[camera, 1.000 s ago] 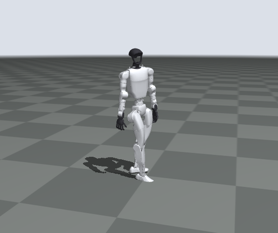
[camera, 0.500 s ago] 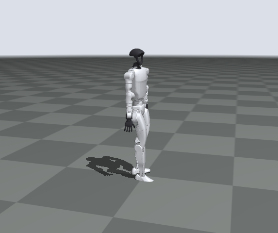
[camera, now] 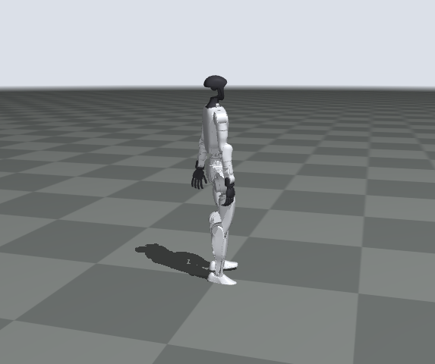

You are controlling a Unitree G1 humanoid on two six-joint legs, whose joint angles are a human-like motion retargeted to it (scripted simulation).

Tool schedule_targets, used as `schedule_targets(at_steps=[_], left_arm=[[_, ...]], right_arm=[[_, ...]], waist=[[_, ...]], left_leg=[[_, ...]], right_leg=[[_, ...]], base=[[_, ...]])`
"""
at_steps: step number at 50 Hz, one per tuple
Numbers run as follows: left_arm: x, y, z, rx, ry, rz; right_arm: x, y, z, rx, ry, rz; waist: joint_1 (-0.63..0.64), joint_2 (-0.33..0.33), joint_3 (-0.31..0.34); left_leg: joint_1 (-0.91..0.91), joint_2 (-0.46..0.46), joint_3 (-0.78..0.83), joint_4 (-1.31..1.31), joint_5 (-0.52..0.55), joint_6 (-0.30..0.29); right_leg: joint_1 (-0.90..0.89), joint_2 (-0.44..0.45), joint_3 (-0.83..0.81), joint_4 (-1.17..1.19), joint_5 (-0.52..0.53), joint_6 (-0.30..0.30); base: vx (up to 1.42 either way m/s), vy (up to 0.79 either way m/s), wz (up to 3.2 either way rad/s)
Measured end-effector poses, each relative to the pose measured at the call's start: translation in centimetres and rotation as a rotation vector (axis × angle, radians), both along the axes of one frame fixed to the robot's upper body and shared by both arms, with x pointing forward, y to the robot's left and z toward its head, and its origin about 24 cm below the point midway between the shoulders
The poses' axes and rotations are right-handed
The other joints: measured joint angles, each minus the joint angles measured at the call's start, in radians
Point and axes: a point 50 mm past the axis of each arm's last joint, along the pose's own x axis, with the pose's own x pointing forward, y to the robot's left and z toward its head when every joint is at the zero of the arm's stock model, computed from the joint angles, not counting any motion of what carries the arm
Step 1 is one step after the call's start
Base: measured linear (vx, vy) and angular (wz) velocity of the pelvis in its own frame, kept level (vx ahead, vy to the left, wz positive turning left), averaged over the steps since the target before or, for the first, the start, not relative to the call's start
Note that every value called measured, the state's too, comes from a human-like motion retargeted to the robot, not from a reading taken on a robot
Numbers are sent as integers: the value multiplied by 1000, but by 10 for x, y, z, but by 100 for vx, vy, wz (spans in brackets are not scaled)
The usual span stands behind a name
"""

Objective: In place motions

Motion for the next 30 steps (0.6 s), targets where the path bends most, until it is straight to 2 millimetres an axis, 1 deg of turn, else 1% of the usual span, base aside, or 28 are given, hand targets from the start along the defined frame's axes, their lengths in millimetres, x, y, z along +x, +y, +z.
schedule_targets(at_steps=[7,15,19,23,30], left_arm=[[8,2,-1,0,-20,-19],[23,5,-3,6,-73,-32],[26,6,-3,8,-81,-40],[23,5,-3,7,-78,-42],[8,-6,-3,-26,-56,-20]], right_arm=[[10,11,-1,47,-28,38],[15,18,-1,72,-34,68],[16,19,-1,74,-30,87],[19,18,-1,76,-21,127],[37,13,2,28,-44,360]], waist=[[1,-7,-5],[-34,-1,-16],[-72,0,-18],[-122,3,-22],[-216,17,-31]], left_leg=[[-10,-2,-32,2,8,-4],[-7,22,36,5,-1,-2],[9,40,108,8,-27,0],[34,61,203,7,-58,-2],[88,80,385,-5,-123,-11]], right_leg=[[10,-2,-33,4,-12,4],[-34,19,33,22,-7,-6],[-71,35,106,32,6,-16],[-114,57,203,42,26,-25],[-202,128,440,57,83,-32]], base=[[-1,-1,21],[-5,-6,-41],[-8,-9,-93],[-11,-10,-126],[-11,-8,-179]])
